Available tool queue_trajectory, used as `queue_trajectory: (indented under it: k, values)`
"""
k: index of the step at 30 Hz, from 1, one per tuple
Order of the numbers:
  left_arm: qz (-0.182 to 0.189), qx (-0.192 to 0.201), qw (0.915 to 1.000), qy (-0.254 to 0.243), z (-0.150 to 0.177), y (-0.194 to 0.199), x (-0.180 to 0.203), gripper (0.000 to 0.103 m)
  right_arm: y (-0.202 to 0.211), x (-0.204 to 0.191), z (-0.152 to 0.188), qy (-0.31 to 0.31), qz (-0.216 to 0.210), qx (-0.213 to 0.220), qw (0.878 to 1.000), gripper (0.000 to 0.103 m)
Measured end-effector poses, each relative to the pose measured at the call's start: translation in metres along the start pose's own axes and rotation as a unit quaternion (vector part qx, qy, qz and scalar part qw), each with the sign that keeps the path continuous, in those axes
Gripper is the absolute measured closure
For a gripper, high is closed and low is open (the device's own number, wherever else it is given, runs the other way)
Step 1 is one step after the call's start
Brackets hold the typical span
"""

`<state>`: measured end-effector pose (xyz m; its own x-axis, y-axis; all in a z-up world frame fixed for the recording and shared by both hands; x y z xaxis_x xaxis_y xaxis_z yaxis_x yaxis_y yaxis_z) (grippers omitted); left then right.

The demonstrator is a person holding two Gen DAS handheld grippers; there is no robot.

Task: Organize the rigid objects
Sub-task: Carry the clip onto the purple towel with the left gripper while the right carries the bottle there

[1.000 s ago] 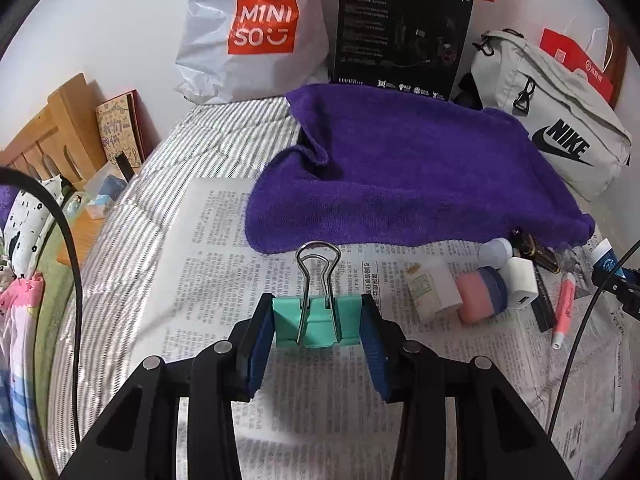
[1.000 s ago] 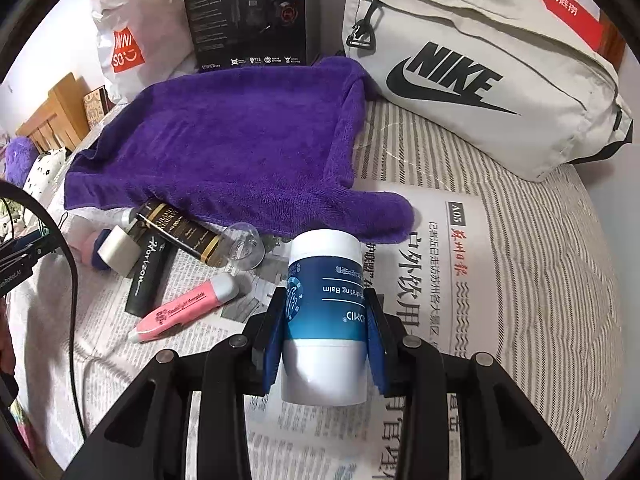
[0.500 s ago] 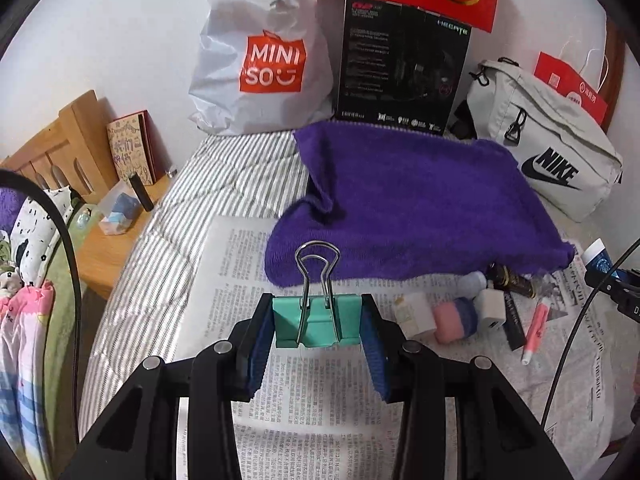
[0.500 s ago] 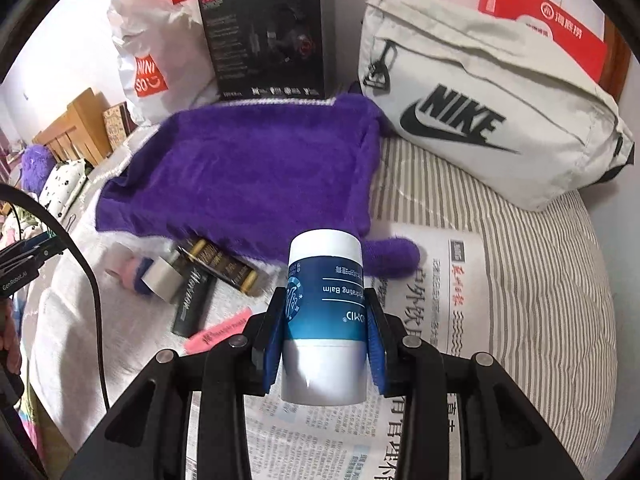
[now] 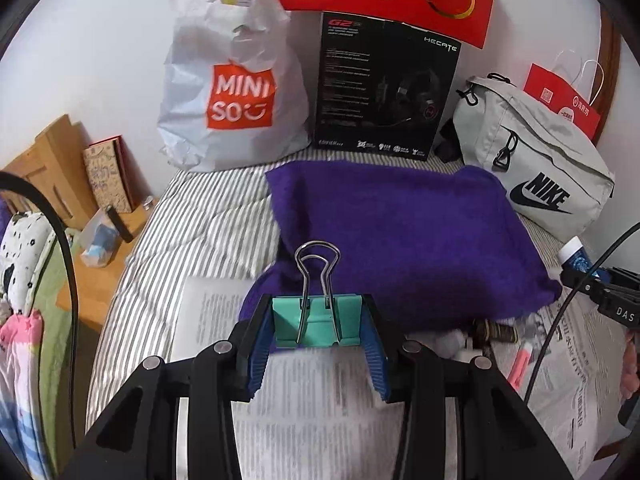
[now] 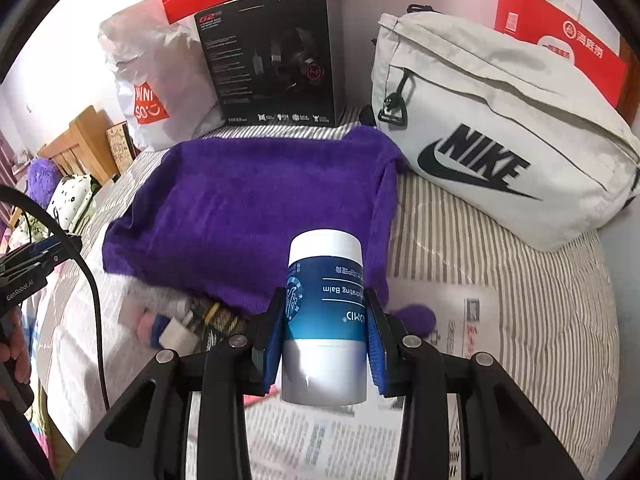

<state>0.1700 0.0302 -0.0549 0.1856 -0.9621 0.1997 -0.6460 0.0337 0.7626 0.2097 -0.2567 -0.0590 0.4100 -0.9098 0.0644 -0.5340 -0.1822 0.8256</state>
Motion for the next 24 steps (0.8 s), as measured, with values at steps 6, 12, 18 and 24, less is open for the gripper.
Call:
queue_trajectory:
  k: [6,12,18,24]
  values:
    - [0.008,-0.004,0.9999,-0.007,-0.021,-0.026,0.014,0.063,-0.029,0.009,-0.023,-0.003,-0.001,-0.005,1.000,0.067]
    - [0.010,-0.017,0.9998,-0.006,-0.030,-0.060,0.019,0.063,-0.066,0.017,-0.034,-0.008,0.001,-0.021,1.000,0.067]
    - [0.012,-0.033,0.9994,-0.004,-0.034,-0.089,0.024,0.063,-0.091,0.022,-0.041,-0.002,0.005,-0.029,1.000,0.067]
    - [0.013,-0.042,0.9990,-0.010,-0.041,-0.112,0.033,0.063,-0.114,0.026,-0.051,0.007,0.009,-0.037,0.999,0.067]
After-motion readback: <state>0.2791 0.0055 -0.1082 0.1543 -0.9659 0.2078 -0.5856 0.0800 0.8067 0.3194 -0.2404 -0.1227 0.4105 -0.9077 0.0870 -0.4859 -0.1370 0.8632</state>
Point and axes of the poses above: each gripper's, at about its wrist camera, not at the fingertips, and y roughly against the way its jaws point, x to its right, z to its underside, the point moved 4 cm from there along -y, roughly the way its jaws point, and after that the axes turned 15 degrees about y, right-handed, at the moved point
